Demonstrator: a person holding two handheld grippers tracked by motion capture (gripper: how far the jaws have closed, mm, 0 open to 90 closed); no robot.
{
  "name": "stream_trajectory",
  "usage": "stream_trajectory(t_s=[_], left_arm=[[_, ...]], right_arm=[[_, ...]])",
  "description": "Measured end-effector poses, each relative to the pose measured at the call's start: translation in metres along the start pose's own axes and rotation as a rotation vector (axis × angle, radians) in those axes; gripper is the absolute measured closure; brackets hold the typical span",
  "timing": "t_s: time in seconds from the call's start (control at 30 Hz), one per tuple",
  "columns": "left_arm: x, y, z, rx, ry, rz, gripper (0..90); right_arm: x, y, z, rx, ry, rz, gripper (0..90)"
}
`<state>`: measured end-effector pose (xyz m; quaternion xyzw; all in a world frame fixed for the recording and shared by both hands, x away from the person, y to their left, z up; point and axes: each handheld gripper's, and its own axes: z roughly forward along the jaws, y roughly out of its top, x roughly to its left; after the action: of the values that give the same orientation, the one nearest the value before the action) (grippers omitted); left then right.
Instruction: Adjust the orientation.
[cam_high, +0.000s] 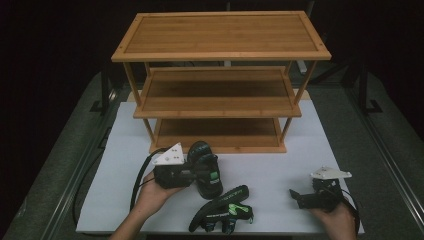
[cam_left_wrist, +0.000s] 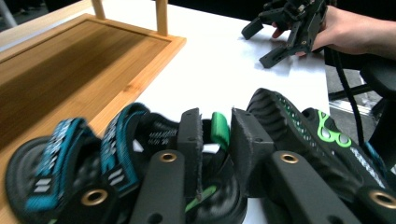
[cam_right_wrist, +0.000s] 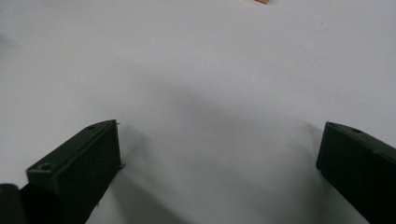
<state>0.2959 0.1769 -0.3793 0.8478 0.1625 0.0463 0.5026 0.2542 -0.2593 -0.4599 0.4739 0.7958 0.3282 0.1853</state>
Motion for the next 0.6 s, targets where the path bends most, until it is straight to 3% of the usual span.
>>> stream_trajectory(t_s=[0.2,0.4,0.6], left_arm=[[0.002,0.003,0.016,0.035,-0.015,0.005,67.5],[0.003,0.002,0.026,0.041,-0.042,0.009,85.5],[0.002,0.004,0.021,0.045,-0.034,0.008,87.6]], right_arm=[[0.000,0.000,0.000,-0.001,0.000,0.001,0.0],[0.000,0.000,0.000,-0.002,0.000,0.001,0.0],[0.000,0.000,0.000,-0.002,0.000,0.001,0.0]])
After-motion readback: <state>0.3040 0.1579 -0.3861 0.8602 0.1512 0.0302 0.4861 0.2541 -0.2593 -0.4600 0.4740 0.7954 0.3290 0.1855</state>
